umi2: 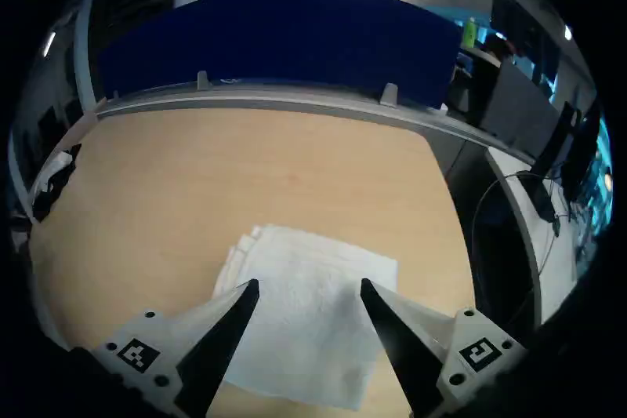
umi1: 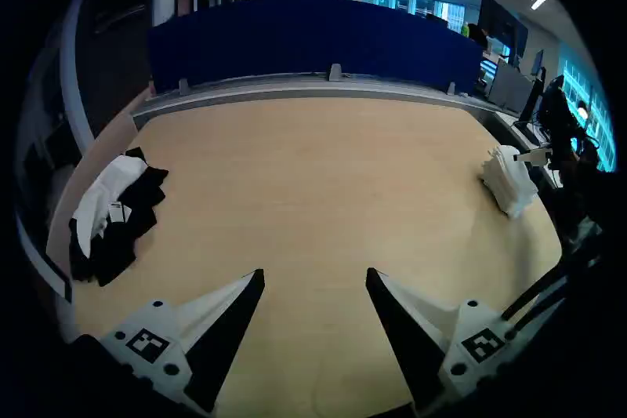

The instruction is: Fold towel

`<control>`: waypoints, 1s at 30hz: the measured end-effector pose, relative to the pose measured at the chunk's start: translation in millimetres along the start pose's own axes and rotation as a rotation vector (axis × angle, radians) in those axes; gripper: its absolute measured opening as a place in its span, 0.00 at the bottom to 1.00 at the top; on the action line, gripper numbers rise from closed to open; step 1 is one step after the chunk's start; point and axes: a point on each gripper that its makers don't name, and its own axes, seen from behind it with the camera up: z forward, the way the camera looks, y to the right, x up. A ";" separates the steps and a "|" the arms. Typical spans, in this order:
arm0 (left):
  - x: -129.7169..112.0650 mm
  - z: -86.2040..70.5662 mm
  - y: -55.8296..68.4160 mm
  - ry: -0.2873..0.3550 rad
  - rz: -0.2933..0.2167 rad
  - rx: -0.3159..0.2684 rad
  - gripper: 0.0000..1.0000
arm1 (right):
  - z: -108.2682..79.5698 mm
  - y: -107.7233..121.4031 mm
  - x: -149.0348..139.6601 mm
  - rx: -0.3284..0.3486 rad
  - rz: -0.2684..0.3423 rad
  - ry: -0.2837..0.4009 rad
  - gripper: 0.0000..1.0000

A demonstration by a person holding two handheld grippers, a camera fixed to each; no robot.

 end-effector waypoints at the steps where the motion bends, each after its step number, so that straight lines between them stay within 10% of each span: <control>1: 0.2 -0.2 -1.2 0.000 -0.002 0.004 0.96 | 3.0 -0.8 0.0 0.004 0.001 -0.003 1.00; 15: -0.8 -8.7 -14.8 0.005 -0.031 0.054 0.96 | 34.9 -2.5 -6.2 0.024 -0.005 -0.054 1.00; 30: -3.2 -3.0 -15.9 0.018 -0.051 0.035 0.96 | -2.9 -13.7 3.9 0.013 -0.037 -0.007 1.00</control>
